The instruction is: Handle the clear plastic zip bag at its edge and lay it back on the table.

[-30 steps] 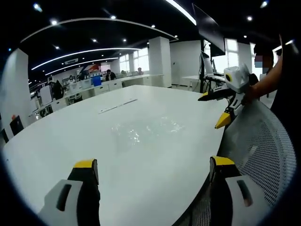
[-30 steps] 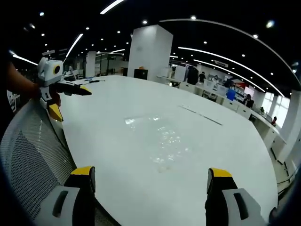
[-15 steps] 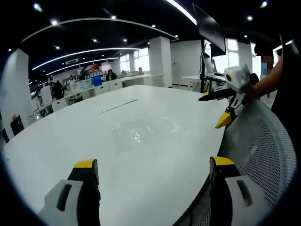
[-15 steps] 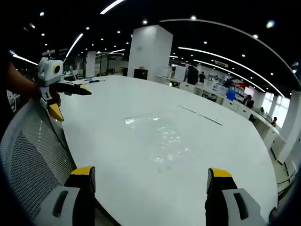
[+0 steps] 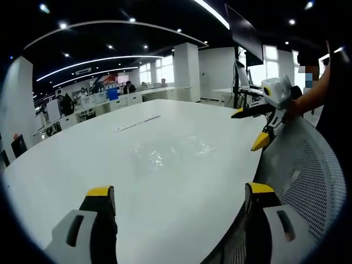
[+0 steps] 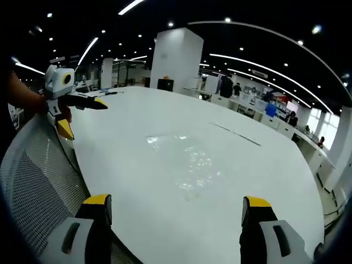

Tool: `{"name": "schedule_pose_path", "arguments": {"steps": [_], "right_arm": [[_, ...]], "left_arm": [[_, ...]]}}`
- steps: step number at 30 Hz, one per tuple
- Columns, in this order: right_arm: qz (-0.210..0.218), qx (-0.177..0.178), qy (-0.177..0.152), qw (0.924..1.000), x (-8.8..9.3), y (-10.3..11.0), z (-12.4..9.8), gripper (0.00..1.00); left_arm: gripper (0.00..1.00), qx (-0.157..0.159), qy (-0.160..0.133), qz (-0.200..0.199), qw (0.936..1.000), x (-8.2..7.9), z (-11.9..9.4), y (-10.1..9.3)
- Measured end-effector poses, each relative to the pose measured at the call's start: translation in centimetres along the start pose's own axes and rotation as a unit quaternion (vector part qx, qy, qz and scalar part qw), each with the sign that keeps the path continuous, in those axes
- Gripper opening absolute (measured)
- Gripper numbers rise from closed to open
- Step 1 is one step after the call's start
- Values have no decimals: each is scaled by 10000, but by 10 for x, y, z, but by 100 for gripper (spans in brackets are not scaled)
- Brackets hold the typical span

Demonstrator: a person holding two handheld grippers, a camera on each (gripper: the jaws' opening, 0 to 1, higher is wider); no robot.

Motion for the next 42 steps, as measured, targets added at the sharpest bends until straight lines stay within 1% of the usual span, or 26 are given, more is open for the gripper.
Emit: {"name": "schedule_pose_path", "arguments": {"steps": [1, 3, 6, 9, 11, 14, 17, 19, 20, 22, 26, 29, 34, 37, 41, 42], "right_arm": [[43, 5, -45, 10000, -1, -1, -1, 99], [118, 11, -36, 9999, -1, -2, -1, 99], [88, 33, -72, 9999, -4, -3, -3, 99], [-126, 8, -56, 9999, -5, -3, -2, 98], [-352, 20, 1, 9994, -7, -4, -2, 98], [-449, 1, 23, 9990, -9, -7, -1, 98], [-656, -15, 47, 9978, -13, -11, -1, 97], [-889, -46, 34, 9960, -15, -14, -1, 95], [-1095, -54, 68, 9940, -17, -17, 0, 95], [-1310, -82, 161, 9912, -17, -21, 2, 94], [-1471, -159, 206, 9888, -19, -32, 5, 90], [-1710, -214, 257, 9847, -21, -39, 7, 85], [-2004, -311, 378, 9785, -23, -49, 12, 80], [-2300, -401, 540, 9709, -22, -56, 19, 76], [-2466, -489, 686, 9654, -24, -62, 25, 72], [-2570, -515, 752, 9621, -23, -64, 27, 71]], "left_arm": [[98, 8, -6, -3, 10000, 0, 0, 0], [98, 22, 20, 7, 10000, 1, 1, 0], [98, 42, 29, 26, 10000, 1, 1, -1], [98, 65, 41, 23, 10000, 1, 1, -2], [98, 74, 41, 30, 10000, 1, 1, -2], [98, 55, 30, 21, 10000, 0, 1, -2], [98, 23, 26, -19, 10000, 0, 1, -1], [98, 21, 19, -27, 10000, 0, 0, -1], [98, 16, 21, -22, 10000, -1, 0, -1], [98, 14, 25, -17, 10000, -1, 0, -1], [98, -5, 11, -29, 10000, -1, 0, 0], [98, -20, -1, -35, 10000, -2, 0, -1], [98, -39, 4, -41, 10000, -1, 0, 1], [97, -43, 20, -36, 10000, 0, 0, 1], [97, -28, 27, -21, 10000, 1, 1, 2], [97, -27, 32, -21, 10000, 2, 1, 3]]}}
Point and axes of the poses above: the point that each gripper's makers call its tool centre point, and the gripper's own axes: z roughly forward along the fingers, y roughly to its left, x roughly out of its underside, the point moved 5 cm from there along -z, roughly backward along the fingers, and after that the axes turned 13 degrees about y, right-handed, at the moved point
